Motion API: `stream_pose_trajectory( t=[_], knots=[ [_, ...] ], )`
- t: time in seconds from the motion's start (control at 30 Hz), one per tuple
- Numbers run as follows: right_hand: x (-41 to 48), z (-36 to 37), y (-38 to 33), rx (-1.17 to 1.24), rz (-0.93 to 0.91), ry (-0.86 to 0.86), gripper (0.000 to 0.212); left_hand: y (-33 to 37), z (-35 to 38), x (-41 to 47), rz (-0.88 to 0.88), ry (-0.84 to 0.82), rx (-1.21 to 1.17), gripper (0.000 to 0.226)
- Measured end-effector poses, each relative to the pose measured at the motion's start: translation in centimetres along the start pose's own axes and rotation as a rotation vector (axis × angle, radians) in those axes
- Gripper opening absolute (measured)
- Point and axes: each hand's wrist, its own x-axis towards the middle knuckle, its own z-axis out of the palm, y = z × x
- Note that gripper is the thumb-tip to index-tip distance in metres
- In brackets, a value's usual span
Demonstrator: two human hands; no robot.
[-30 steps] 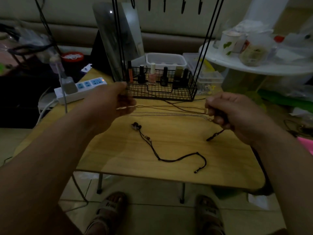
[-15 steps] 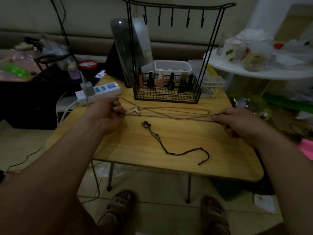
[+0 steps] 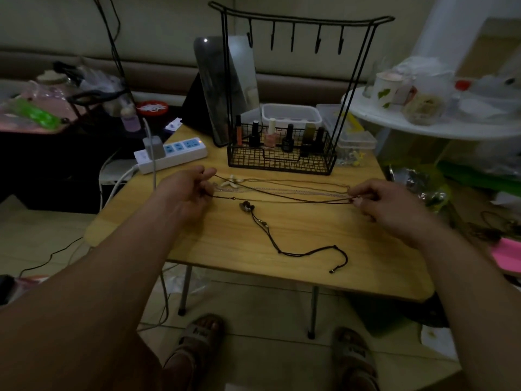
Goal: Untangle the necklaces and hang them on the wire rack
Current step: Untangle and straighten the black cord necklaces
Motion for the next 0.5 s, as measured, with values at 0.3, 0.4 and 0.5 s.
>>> stream_pose_trajectory(
  t=[0.3, 0.4, 0.5],
  knots=[
    [0.52, 0.27, 1.21, -0.197, -0.052, 0.111, 0.017, 0.16, 0.15, -0.63, 0.079, -0.004, 0.12, 0.031],
    [0.48, 0.32, 1.09, -0.197, -0.067, 0.162, 0.013, 0.15, 0.18, -0.67, 0.108, 0.015, 0.141, 0.028],
    [0.42, 0.54, 0.99, -0.207, -0.052, 0.159, 0.011, 0.13, 0.01, -0.25, 0.146, 0.066, 0.234, 0.027]
  ],
)
